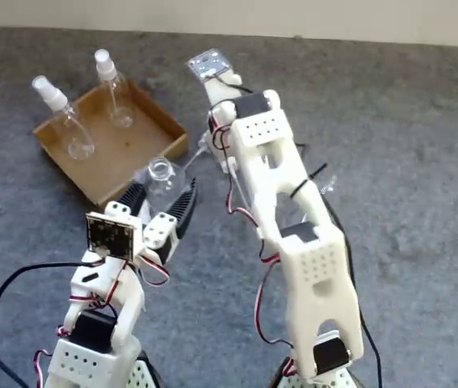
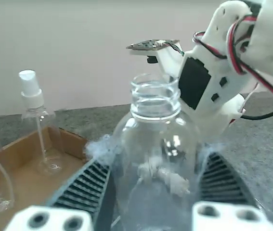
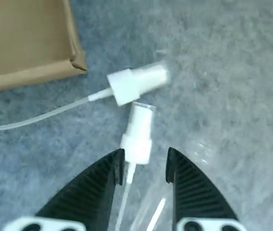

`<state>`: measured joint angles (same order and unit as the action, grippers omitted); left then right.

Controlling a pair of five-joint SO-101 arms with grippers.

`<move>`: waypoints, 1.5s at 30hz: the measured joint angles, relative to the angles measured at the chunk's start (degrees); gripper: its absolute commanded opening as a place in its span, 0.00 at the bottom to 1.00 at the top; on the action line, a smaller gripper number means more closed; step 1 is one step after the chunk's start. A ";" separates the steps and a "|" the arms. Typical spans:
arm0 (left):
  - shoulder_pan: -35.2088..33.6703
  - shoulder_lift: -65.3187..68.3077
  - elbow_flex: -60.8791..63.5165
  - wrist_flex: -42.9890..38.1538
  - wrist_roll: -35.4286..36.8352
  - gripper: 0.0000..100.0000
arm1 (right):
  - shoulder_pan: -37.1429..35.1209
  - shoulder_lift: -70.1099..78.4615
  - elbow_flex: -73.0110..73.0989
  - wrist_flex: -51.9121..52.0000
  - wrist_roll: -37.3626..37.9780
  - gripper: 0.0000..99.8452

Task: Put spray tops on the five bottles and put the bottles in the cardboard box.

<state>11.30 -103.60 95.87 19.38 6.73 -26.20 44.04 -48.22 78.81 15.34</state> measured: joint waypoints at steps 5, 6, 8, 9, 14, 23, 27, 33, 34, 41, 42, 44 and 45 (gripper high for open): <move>-1.23 0.00 0.00 0.00 0.09 0.06 | -0.35 10.99 -13.19 5.10 0.00 0.14; -1.23 0.00 0.00 0.00 0.09 0.06 | -0.35 12.75 -15.30 5.80 0.00 0.14; -1.23 0.00 0.00 0.00 0.09 0.06 | -0.35 16.18 -19.08 6.59 0.00 0.14; -1.23 0.00 0.00 0.00 0.09 0.06 | -0.35 17.58 -20.48 6.77 0.00 0.14; -1.23 0.00 0.00 1.05 0.09 0.06 | -0.53 22.86 -24.53 6.86 0.00 0.13; -1.23 0.00 0.00 1.05 0.09 0.06 | -0.35 23.65 -25.41 6.77 0.00 0.01; -1.23 0.00 0.00 1.05 0.26 0.06 | -0.35 23.74 -27.34 8.53 0.00 0.01; -1.14 0.00 0.00 1.05 0.26 0.06 | 0.00 23.82 -41.76 17.32 0.00 0.01; -0.97 0.00 0.00 1.14 0.26 0.06 | 0.35 23.74 -43.52 18.99 0.00 0.01; 4.04 0.00 0.00 1.23 0.26 0.06 | 4.04 20.22 -45.10 21.27 0.00 0.01; 4.57 0.00 0.00 1.23 0.26 0.06 | 4.48 18.11 -45.10 21.27 0.00 0.01; 5.98 0.00 0.00 1.23 0.26 0.06 | 4.84 13.36 -45.27 21.27 0.00 0.01; 6.51 0.00 0.00 1.23 0.26 0.06 | 4.84 10.81 -45.27 21.27 0.00 0.01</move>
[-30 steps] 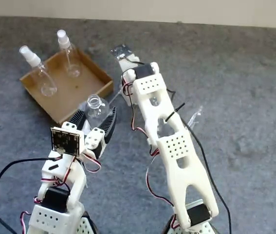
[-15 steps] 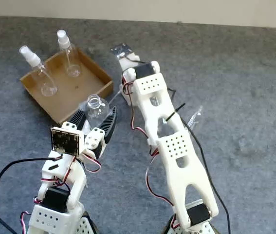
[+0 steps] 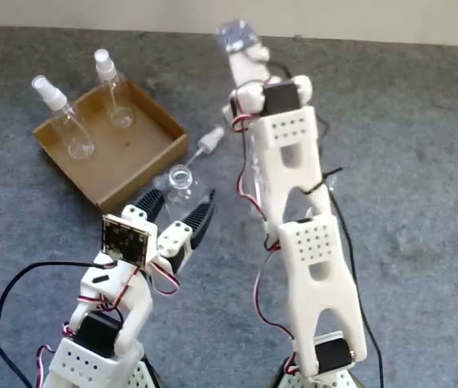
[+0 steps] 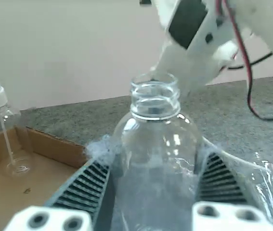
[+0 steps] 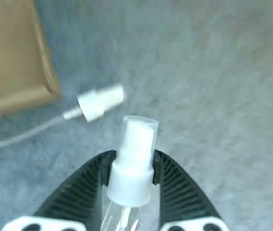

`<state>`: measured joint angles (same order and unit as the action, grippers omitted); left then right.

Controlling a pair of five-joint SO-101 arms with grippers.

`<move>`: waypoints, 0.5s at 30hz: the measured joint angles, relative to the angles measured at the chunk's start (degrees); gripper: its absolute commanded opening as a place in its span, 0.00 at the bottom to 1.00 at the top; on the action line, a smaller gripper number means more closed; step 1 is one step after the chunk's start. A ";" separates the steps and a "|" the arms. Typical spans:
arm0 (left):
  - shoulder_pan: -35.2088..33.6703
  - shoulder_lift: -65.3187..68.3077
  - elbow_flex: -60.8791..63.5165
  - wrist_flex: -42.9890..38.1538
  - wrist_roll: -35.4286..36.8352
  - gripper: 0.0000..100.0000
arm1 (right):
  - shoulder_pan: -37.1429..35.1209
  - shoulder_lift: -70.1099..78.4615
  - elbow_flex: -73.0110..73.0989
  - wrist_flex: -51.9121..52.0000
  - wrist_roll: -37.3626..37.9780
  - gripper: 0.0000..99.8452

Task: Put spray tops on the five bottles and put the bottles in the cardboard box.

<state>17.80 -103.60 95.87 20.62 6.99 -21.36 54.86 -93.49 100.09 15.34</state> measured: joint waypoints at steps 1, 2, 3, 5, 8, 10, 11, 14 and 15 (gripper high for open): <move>0.70 0.00 0.00 0.00 0.00 0.06 | 0.00 -2.37 0.00 0.00 0.00 0.01; 1.41 0.00 0.00 0.00 0.00 0.06 | -0.09 -4.75 0.00 0.00 0.00 0.01; 2.11 0.00 0.00 0.00 0.00 0.06 | -0.09 -7.03 0.00 0.00 0.00 0.01; 3.52 0.00 0.00 0.00 0.00 0.06 | -0.09 -11.52 -0.09 0.00 0.00 0.01; 5.89 0.00 0.00 0.00 0.00 0.06 | 0.00 -17.93 -0.09 0.00 0.00 0.01; 7.65 0.00 0.00 0.00 0.00 0.06 | 0.00 -23.12 0.97 0.00 0.00 0.01; 8.53 0.00 0.00 0.00 0.00 0.06 | 0.00 -26.11 2.55 0.00 0.00 0.01; 11.25 0.00 0.00 0.00 0.00 0.06 | 0.00 -34.90 8.97 0.00 0.00 0.01; 12.22 0.00 0.00 0.00 0.00 0.06 | 0.00 -37.54 11.08 0.00 0.00 0.01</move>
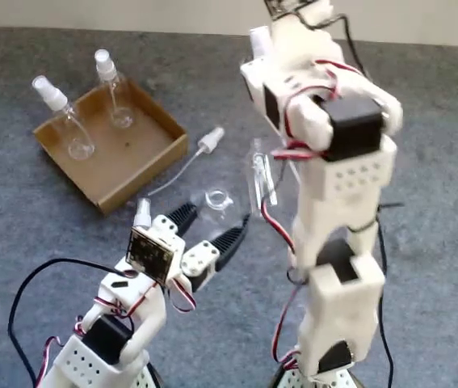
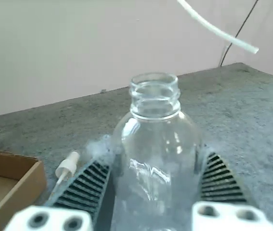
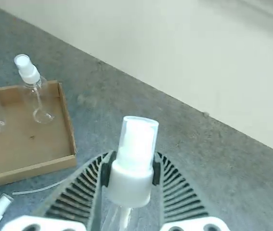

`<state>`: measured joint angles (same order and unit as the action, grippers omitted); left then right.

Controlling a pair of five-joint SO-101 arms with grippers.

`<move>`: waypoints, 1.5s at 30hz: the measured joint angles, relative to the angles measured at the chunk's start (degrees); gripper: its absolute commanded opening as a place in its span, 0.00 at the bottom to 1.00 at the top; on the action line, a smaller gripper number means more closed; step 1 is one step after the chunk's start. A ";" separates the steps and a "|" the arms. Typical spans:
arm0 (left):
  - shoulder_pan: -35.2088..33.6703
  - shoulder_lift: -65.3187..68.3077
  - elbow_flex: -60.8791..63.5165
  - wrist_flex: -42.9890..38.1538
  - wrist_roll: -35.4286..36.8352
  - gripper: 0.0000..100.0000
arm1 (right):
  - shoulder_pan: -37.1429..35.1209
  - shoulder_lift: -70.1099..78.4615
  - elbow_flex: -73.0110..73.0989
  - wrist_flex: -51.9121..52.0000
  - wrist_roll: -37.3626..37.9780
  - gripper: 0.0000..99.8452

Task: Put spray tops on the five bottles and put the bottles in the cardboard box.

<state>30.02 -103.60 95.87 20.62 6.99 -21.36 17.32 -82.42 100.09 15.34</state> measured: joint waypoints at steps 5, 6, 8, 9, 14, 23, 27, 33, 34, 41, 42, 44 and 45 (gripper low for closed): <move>5.98 0.00 0.00 0.00 0.00 0.06 | 0.00 -12.75 6.77 0.00 0.00 0.01; 6.95 0.00 0.00 0.00 0.00 0.06 | 0.00 -15.38 7.56 0.00 0.00 0.01; 8.44 0.00 0.00 0.00 0.00 0.06 | 0.00 -20.84 9.14 0.09 0.00 0.01; 9.05 0.00 0.00 0.00 0.00 0.06 | 0.00 -23.74 10.29 0.09 0.00 0.01; 10.02 0.00 0.00 0.00 0.00 0.06 | 0.00 -37.45 19.43 0.09 0.00 0.01; 10.11 0.00 0.00 0.00 0.00 0.06 | 0.00 -56.26 41.93 -0.53 0.00 0.01; 12.22 0.00 0.00 0.00 0.00 0.06 | 0.00 -61.80 53.19 -7.21 -2.37 0.01; 17.67 0.00 0.00 0.00 0.00 0.06 | 0.09 -69.27 73.05 -21.89 -9.14 0.01; 18.02 0.00 0.00 0.00 0.00 0.06 | 0.09 -71.12 76.57 -24.70 -9.41 0.01; 20.92 0.00 0.00 2.20 0.00 0.06 | 0.09 -81.76 99.08 -43.78 -10.02 0.01; 21.19 0.00 0.00 2.64 0.00 0.06 | 0.09 -83.43 101.63 -45.80 -10.02 0.01; 21.10 0.00 0.00 2.73 0.00 0.06 | -0.09 -85.36 103.47 -48.44 -11.52 0.01; 21.01 0.00 0.00 2.73 0.00 0.06 | -0.62 -86.51 103.74 -49.05 -12.75 0.01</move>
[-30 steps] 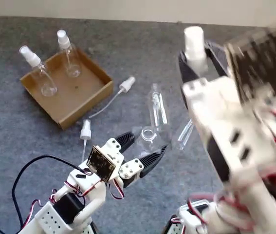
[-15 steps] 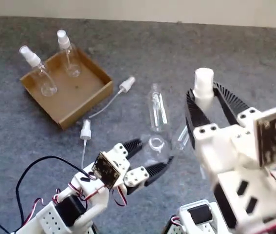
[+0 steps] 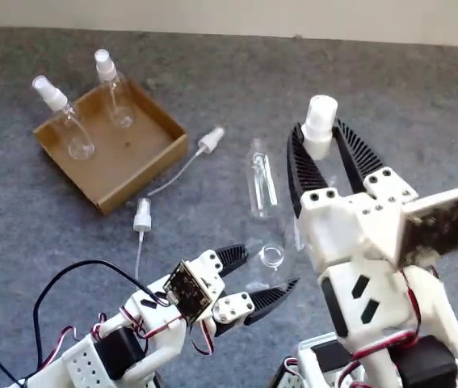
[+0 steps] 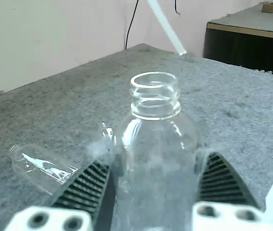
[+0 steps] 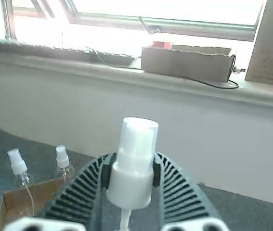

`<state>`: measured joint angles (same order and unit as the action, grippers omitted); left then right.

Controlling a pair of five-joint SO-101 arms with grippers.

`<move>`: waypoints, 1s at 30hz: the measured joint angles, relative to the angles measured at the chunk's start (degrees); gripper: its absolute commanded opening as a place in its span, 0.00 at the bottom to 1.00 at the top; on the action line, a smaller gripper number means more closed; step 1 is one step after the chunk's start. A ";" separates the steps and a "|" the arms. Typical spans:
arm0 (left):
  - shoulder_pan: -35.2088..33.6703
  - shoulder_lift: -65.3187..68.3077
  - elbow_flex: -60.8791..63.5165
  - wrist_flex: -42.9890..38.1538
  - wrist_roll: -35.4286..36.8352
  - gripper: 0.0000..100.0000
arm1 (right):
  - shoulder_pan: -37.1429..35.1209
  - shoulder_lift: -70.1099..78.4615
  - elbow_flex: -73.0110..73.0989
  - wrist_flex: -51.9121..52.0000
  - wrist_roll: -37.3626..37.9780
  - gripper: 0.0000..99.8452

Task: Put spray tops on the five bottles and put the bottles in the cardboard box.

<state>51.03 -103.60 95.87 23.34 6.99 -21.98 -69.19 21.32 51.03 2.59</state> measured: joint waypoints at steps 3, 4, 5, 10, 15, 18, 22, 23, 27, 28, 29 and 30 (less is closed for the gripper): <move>0.00 0.00 0.00 0.00 0.00 0.06 | -2.55 -2.55 0.26 -0.97 -2.29 0.01; 0.00 0.00 0.00 0.00 0.00 0.06 | -3.08 -2.99 0.26 -1.14 -2.37 0.01; 0.09 0.00 0.00 0.00 0.00 0.06 | -3.34 -3.08 0.26 -1.32 -2.46 0.01; 0.18 0.00 0.00 0.00 0.00 0.06 | -3.43 -3.25 1.14 -1.49 -2.46 0.01; 0.18 0.00 0.00 0.00 0.00 0.06 | -3.52 -3.16 7.38 -2.20 -2.46 0.01; 0.18 0.00 0.00 0.00 0.00 0.06 | -3.52 -2.99 10.11 -5.27 -2.46 0.01; 0.18 0.00 0.00 0.00 0.00 0.06 | -5.27 -3.08 13.89 -6.95 -2.46 0.01; 0.18 0.00 0.00 0.00 0.00 0.06 | -5.80 -2.90 14.42 -7.03 -2.46 0.01; 0.18 0.00 0.00 0.00 0.00 0.06 | -6.68 -2.81 15.03 -7.74 -2.46 0.01; 0.18 0.00 0.00 0.00 0.00 0.06 | -6.68 -2.81 14.77 -7.91 -2.46 0.01; 0.18 0.00 0.00 0.00 0.00 0.06 | -6.68 -2.81 14.07 -8.00 -2.46 0.01; 0.18 0.00 0.00 0.00 0.00 0.06 | -6.68 -2.81 13.27 -8.00 -2.46 0.01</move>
<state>51.21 -103.60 95.87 23.34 6.99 -28.66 -72.00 34.59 43.03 0.13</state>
